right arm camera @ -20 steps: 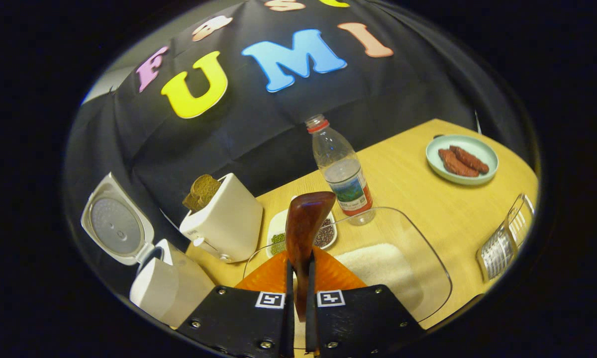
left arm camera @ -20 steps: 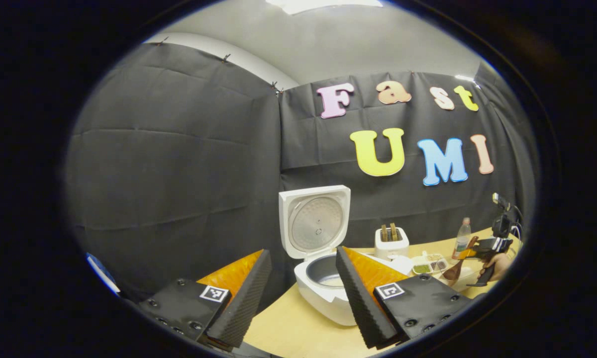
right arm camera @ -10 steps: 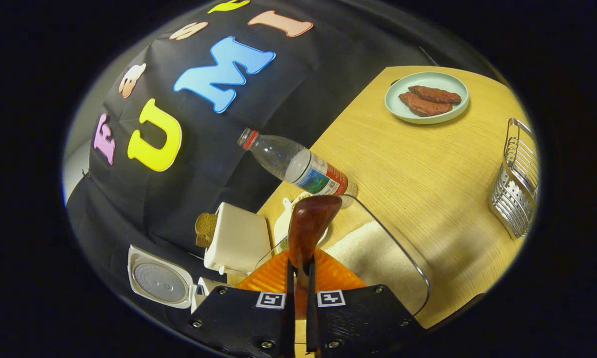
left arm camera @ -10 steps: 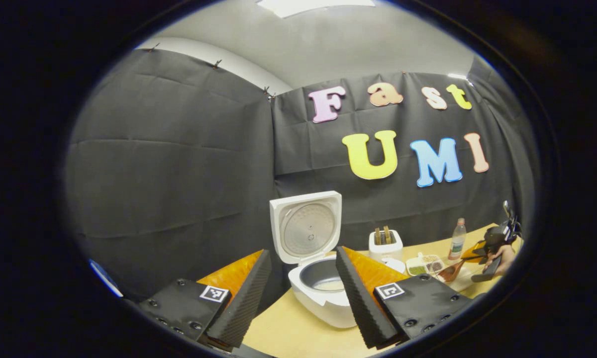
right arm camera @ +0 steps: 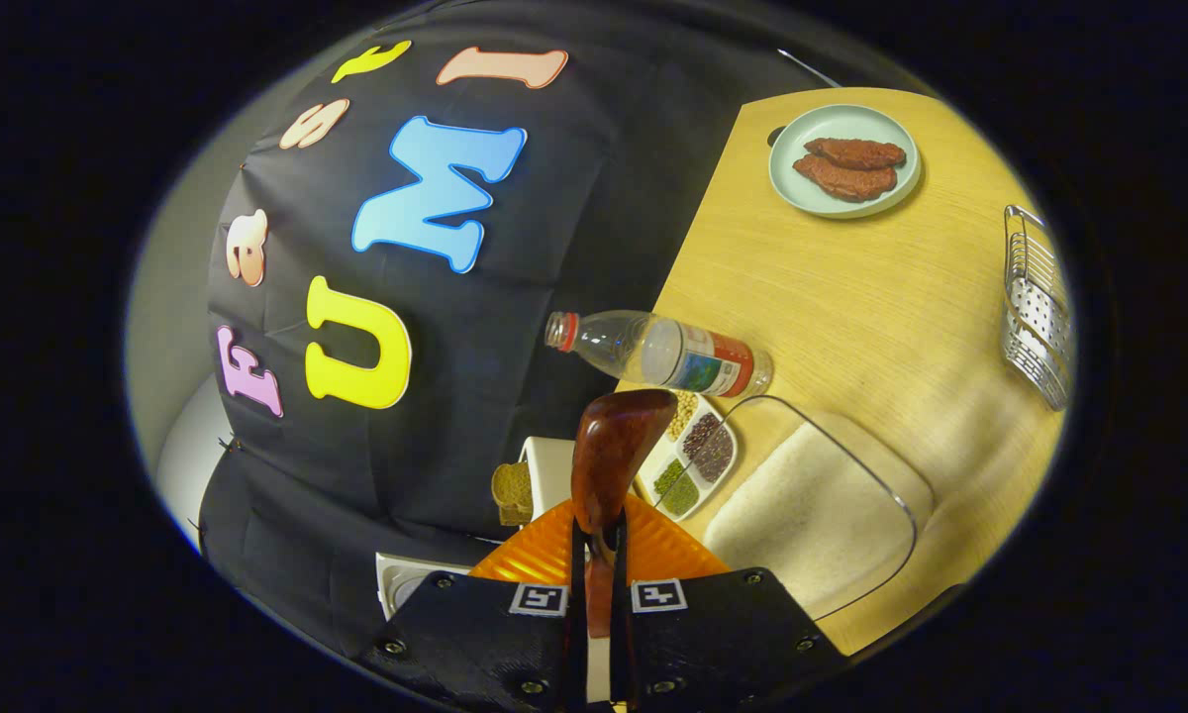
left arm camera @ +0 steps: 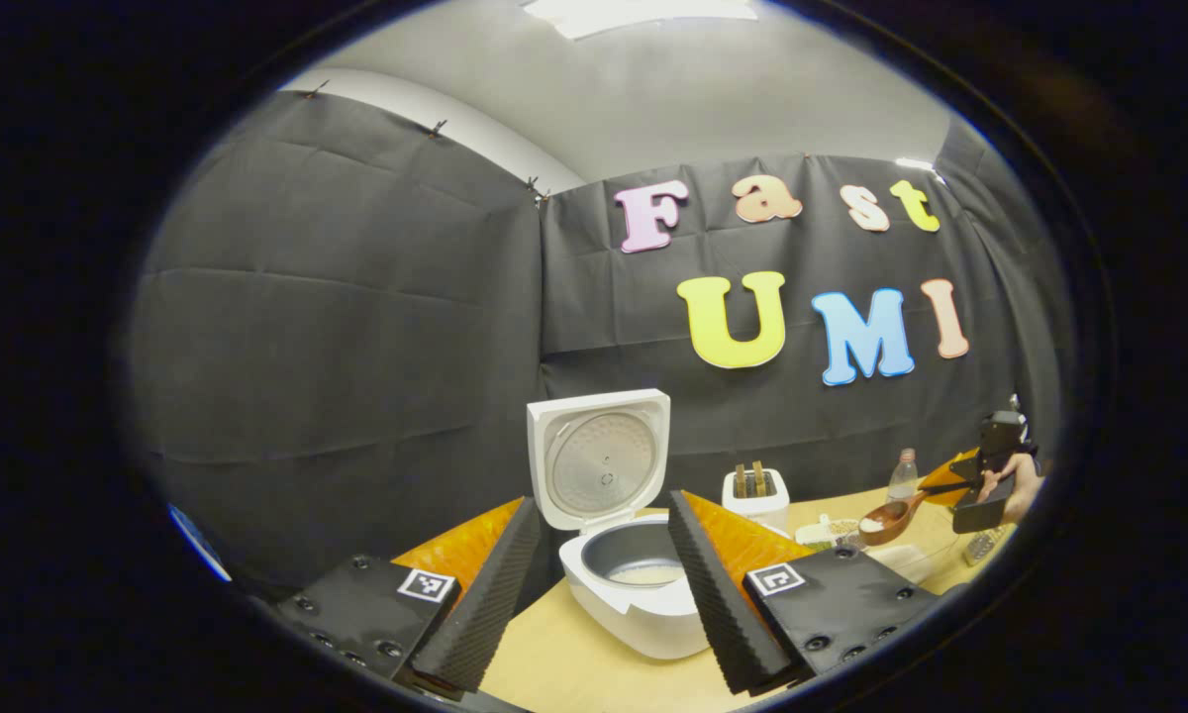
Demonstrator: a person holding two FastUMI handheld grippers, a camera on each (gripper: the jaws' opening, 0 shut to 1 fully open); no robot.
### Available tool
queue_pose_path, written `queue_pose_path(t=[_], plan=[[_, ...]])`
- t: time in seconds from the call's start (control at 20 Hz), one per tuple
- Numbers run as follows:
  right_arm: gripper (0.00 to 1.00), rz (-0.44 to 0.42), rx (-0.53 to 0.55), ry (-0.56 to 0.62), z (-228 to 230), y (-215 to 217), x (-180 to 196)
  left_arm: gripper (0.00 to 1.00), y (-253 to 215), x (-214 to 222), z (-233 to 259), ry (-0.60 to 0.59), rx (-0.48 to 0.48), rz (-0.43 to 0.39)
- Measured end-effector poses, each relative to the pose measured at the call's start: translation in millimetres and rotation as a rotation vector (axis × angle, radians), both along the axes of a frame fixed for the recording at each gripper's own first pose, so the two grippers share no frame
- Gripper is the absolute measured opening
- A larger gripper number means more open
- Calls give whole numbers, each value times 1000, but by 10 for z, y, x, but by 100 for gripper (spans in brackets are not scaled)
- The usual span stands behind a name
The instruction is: Close the left gripper, press the button to open the rice cooker; take a wooden spoon from the chopstick holder with the right hand, scoop a spoonful of rice and pour it into the rice cooker, then put the wooden spoon back into the chopstick holder.
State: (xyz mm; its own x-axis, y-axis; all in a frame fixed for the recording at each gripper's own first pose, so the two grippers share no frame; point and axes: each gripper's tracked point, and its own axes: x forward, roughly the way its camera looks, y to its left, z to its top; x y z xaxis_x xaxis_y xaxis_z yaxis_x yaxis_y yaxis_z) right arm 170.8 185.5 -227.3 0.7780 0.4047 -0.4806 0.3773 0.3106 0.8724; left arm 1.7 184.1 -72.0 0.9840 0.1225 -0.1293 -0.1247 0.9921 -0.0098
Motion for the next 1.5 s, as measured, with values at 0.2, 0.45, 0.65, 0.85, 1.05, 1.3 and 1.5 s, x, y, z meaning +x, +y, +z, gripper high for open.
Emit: queue_pose_path(t=[0.2, 0.45, 0.65, 0.85, 1.05, 1.3, 1.5], plan=[[9, 52, 24, -46, 299, 339, 90, 92, 176, -47, -53, 4, 0, 31], [9, 143, 55, -100, 623, 947, 201, 92, 470, -231, -141, 17, -12, 99], [9, 216, 41, -141, 778, 1463, 277, 92, 705, -340, -218, 35, -21, 152], [9, 277, 37, -154, 814, 1923, 256, 88, 894, -475, -219, 43, -19, 195], [9, 339, -6, -166, 783, 2375, 255, 88, 1159, -599, -268, 54, -17, 245], [9, 409, -96, -200, 698, 2886, 289, 92, 1491, -853, -388, 82, -29, 317], [9, 473, -239, -243, 543, 3230, 293, 92, 1696, -1031, -523, 103, -54, 375]])
